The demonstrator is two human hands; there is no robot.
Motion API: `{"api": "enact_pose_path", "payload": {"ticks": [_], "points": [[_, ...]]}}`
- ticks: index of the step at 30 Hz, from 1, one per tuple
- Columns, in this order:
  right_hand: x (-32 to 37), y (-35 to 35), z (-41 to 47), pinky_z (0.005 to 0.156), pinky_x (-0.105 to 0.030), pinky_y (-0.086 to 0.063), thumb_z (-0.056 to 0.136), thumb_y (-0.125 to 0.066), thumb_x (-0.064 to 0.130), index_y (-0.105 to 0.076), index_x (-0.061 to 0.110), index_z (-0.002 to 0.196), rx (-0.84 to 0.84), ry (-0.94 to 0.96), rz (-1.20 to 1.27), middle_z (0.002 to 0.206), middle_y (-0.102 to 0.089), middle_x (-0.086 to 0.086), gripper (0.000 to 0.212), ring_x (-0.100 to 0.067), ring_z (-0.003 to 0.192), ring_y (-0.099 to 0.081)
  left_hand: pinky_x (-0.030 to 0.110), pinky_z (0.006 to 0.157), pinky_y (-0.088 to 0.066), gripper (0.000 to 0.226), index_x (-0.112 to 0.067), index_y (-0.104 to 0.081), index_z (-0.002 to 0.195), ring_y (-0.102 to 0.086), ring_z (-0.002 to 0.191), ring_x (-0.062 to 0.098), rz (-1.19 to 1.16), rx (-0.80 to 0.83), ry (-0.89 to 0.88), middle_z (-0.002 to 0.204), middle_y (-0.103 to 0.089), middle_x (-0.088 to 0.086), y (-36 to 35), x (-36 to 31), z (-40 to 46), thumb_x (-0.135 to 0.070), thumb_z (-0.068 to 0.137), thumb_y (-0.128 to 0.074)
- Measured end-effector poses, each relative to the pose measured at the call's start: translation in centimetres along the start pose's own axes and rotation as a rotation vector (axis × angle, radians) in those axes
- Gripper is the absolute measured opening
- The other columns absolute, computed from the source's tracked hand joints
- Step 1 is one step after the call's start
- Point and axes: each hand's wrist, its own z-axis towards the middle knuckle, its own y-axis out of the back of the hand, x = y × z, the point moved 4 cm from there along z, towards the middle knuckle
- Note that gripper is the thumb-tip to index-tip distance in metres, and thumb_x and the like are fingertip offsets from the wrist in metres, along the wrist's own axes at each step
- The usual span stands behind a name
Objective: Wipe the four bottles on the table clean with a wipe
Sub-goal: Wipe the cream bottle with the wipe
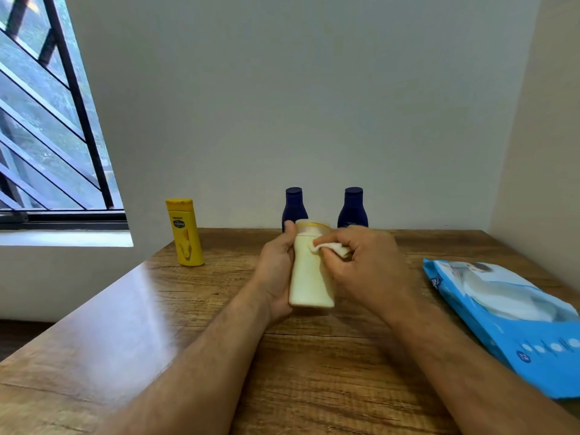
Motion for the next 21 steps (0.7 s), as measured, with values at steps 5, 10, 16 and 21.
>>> {"api": "enact_pose_path", "payload": {"ticks": [5,10,16,21], "points": [[0.4,0.2,-0.2,0.076,-0.010,-0.044,0.090,-0.067,0.028,-0.073,0.040,0.105,0.071,0.025,0.079,0.099,-0.060,0.024,0.020,0.004,0.092,-0.056,0.042,0.080,-0.053,0.060,-0.014,-0.077,0.101,-0.070,0.085,0.028,0.065,0.035,-0.012,0.097,-0.072,0.014,-0.6,0.1,-0.5,-0.061,0.097,-0.040],[1.4,-1.5,-0.7,0.078,-0.015,-0.051,0.081,-0.071,0.018,-0.077,0.046,0.087,0.379,0.012,0.182,0.098,-0.070,0.019,0.030,0.001,0.091,-0.062,0.040,0.082,-0.056,0.071,-0.002,-0.072,0.104,-0.067,0.086,0.028,-0.058,-0.026,-0.070,0.098,-0.068,0.018,0.2,-0.6,0.1,-0.063,0.097,-0.036],[0.4,-0.6,-0.2,0.073,-0.012,-0.049,0.083,-0.070,0.020,-0.078,0.040,0.088,0.173,-0.022,0.165,0.093,-0.068,0.023,0.022,0.003,0.088,-0.061,0.040,0.081,-0.056,0.077,-0.006,-0.077,0.099,-0.070,0.085,0.028,-0.037,-0.005,-0.055,0.097,-0.071,0.017,0.4,-0.9,0.0,-0.066,0.098,-0.029],[-0.2,0.7,0.1,0.073,-0.021,-0.055,0.088,-0.071,0.025,-0.075,0.038,0.098,-0.063,-0.047,0.214,0.092,-0.063,0.018,0.017,-0.002,0.081,-0.062,0.033,0.063,-0.059,0.066,-0.009,-0.075,0.098,-0.073,0.069,0.024,0.033,0.009,-0.040,0.086,-0.074,0.014,-0.4,-0.5,-0.6,-0.060,0.100,-0.033]]}}
